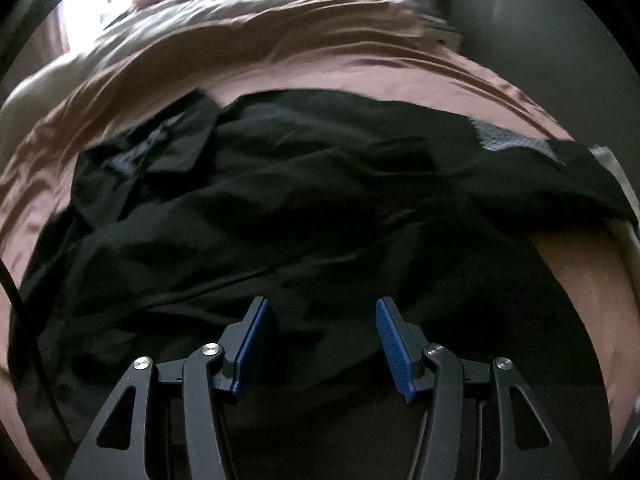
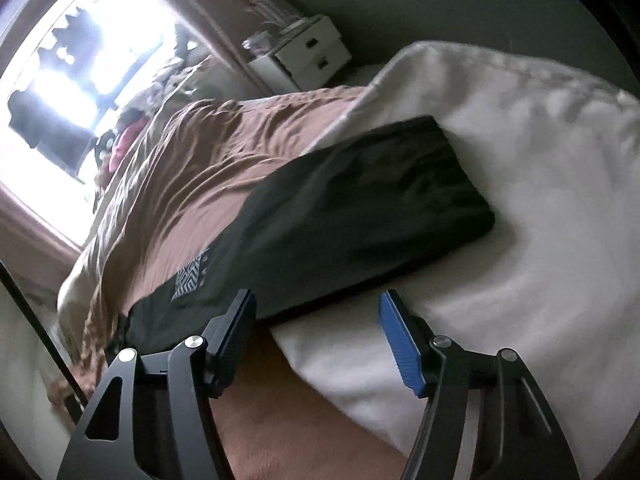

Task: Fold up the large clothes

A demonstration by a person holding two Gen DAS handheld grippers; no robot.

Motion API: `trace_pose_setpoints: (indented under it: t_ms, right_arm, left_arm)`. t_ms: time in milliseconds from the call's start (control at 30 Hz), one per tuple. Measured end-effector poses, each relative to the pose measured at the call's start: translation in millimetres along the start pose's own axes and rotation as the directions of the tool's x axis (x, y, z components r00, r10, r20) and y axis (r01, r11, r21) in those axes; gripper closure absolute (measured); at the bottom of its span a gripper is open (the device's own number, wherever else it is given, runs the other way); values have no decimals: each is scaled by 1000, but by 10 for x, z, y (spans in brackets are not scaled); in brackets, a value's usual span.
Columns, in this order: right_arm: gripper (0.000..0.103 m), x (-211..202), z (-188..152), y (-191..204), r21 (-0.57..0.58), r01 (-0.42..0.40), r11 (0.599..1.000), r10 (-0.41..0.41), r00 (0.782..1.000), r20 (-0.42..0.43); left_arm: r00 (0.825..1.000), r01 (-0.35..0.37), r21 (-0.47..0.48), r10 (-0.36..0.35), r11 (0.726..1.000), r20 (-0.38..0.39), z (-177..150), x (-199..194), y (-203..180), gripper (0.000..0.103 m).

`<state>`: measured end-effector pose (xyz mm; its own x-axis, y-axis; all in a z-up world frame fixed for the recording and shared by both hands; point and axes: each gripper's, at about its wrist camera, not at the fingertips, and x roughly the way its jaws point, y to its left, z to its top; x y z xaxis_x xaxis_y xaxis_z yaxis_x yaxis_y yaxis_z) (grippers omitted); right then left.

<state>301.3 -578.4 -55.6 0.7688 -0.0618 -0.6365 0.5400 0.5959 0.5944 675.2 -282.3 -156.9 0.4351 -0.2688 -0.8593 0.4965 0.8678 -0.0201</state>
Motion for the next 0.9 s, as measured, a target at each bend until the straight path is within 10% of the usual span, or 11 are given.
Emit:
trace_pose_setpoints:
  t_ms: [133,300,600,900]
  right_arm:
    - [52,65,6,-47,42,-3,999,3,1000,6]
    - [99,87,55,-125,117,-21,993,15,999,52]
    - [103,-441,-93,1031,-147,-89,985,115,978,175]
    - [103,-760,-578,2478,-410,-194,891,276,949,151]
  left_arm:
    - [999,40,18,-40,999,13,-41,-171,2,46]
    - [999,17,-19,-17,1000,37,-176,-483,296,46]
    - [994,-50,-174,67,984,91,-487,-1064,1125,46]
    - [979,-68,-276,118,959,165,-799,-1767,1734,46]
